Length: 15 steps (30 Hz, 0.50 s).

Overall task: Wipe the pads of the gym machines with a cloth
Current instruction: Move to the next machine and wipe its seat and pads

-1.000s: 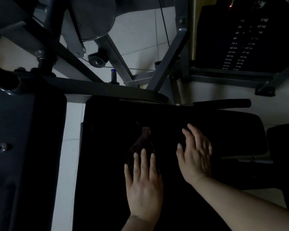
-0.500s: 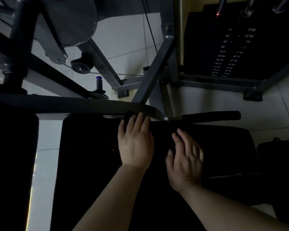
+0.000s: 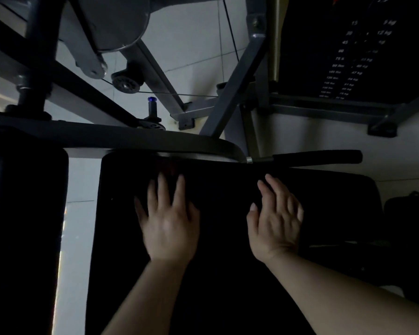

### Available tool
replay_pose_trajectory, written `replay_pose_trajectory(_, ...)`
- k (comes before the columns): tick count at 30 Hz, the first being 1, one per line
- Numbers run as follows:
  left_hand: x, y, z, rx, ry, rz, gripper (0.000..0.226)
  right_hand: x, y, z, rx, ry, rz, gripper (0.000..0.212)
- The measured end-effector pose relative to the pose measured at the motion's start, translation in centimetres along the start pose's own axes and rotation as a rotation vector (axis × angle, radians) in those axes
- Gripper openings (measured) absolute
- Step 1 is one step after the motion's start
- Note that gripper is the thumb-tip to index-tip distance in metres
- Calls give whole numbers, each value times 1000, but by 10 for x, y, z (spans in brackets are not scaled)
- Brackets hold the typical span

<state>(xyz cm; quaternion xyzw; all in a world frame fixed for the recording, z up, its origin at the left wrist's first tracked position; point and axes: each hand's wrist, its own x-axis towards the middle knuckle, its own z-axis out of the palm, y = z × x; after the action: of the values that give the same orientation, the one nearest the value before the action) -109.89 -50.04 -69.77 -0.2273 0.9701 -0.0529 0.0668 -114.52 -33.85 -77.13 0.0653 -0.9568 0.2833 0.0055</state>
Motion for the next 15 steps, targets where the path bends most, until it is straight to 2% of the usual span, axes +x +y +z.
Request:
replay_pose_trajectory(3, 52, 6, -7, -41, 38, -79, 50, 1, 1, 1, 8, -11, -6, 48)
replay_pose_trajectory(5, 46, 8, -6, -40, 52, -59, 50, 1, 1, 1, 7, -19, 1, 48)
replay_pose_trajectory(9, -52, -5, 8, -23, 8, 46, 55, 0, 1, 1, 10, -25, 15, 49)
replay_pose_trajectory(12, -138, -14, 12, -9, -104, 109, 58, 0, 1, 1, 7, -16, 13, 49)
replay_pose_trajectory(15, -122, -23, 16, 16, -134, 83, 60, 0, 0, 2, 6, -21, 15, 49)
